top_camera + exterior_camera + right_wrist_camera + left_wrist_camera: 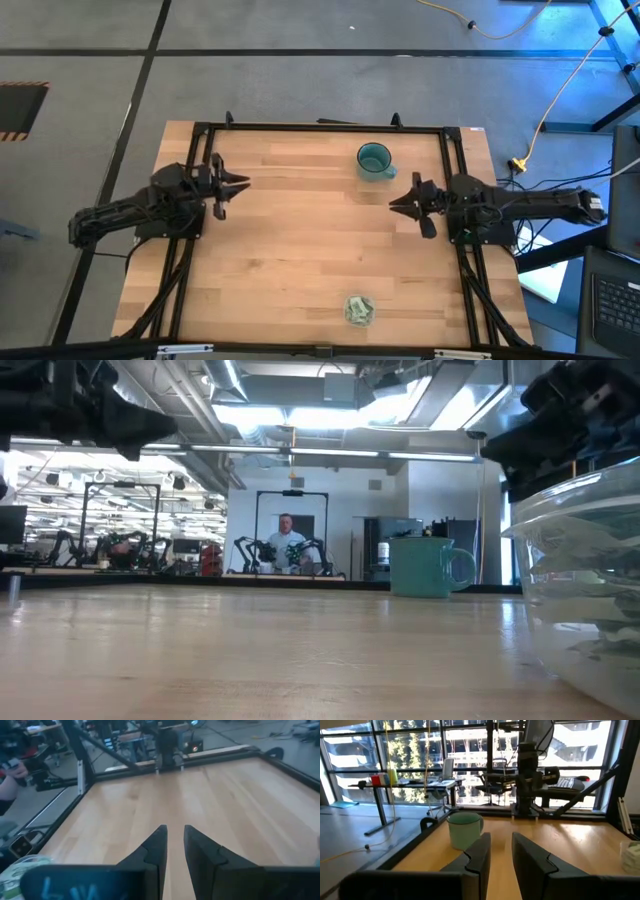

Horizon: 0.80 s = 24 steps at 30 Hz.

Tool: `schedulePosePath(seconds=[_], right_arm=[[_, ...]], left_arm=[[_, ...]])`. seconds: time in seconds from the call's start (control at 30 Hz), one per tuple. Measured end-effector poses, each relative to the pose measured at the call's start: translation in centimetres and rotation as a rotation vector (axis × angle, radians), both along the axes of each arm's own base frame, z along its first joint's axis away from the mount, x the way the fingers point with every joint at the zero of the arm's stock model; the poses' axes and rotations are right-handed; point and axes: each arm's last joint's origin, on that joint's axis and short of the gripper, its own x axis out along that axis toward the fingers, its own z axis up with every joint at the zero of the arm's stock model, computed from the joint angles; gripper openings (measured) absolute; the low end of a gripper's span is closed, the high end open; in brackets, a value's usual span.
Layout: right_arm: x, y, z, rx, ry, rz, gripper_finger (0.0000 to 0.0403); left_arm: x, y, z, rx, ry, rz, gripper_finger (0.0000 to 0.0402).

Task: Pick and place items into bin
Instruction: Return to Home Position

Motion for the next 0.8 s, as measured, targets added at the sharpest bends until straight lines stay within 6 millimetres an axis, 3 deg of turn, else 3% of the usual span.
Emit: schedulePosePath(seconds=[0.53, 0.8], right_arm=[[-2.7, -0.3, -1.4, -0.005, -0.131, -0.037, 0.0069], [-3.7, -0.6, -1.7, 0.014, -0.128, -0.190, 0.0069]], left_arm=[[0.0, 0.0, -2.2, -0.032, -0.008, 0.001, 0.0072], [0.0, 0.2, -2.3, -0.033, 0.001, 0.081, 0.0072]])
